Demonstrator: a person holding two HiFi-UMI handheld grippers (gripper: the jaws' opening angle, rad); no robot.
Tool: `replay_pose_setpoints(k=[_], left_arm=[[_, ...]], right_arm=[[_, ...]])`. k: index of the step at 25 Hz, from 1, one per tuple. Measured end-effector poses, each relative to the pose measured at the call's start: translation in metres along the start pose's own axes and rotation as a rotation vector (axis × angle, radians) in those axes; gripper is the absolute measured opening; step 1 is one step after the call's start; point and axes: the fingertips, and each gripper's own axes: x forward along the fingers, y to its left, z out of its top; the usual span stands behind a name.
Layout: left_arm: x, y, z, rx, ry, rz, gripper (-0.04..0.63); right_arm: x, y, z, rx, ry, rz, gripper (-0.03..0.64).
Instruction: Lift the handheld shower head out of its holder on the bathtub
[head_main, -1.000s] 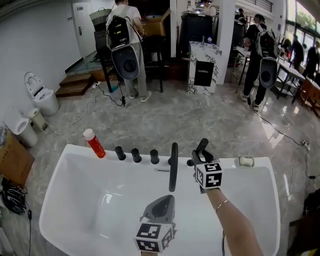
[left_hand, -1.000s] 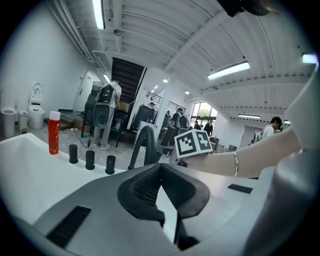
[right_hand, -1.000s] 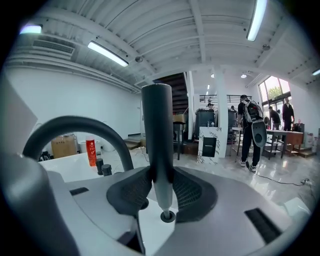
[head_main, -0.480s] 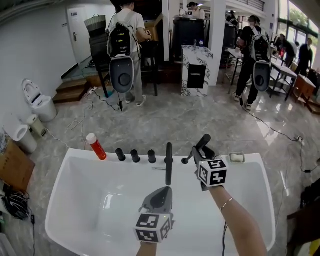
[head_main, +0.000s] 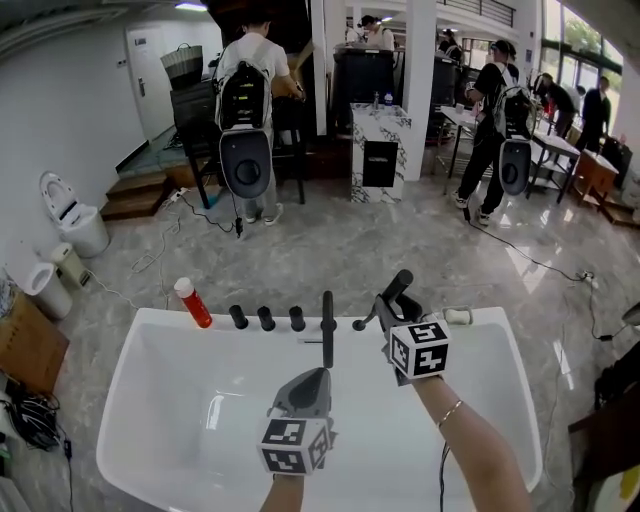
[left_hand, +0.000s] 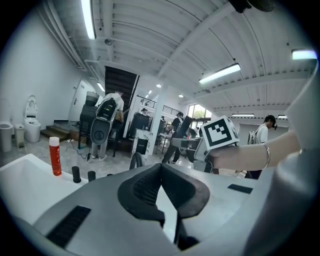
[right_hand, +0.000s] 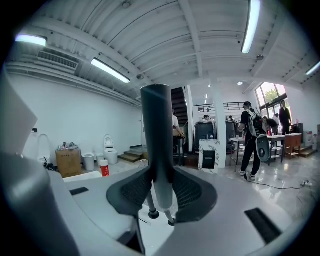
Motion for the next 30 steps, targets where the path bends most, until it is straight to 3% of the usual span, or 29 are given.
replay_pose_setpoints(k=[17,30], left_arm=[[-0.048,-0.038,0.043,0.032,-0.030,-0.035,0.020],[-0.051,-0.041,0.048,0.036,-0.023,-0.035,0.020]], right_arm=[[-0.070,0.036,0.066,-0.021,-0.029,0.017,0.133],[-0.072,0.040,0.066,-0.020,-0.015,0.015,0.133]])
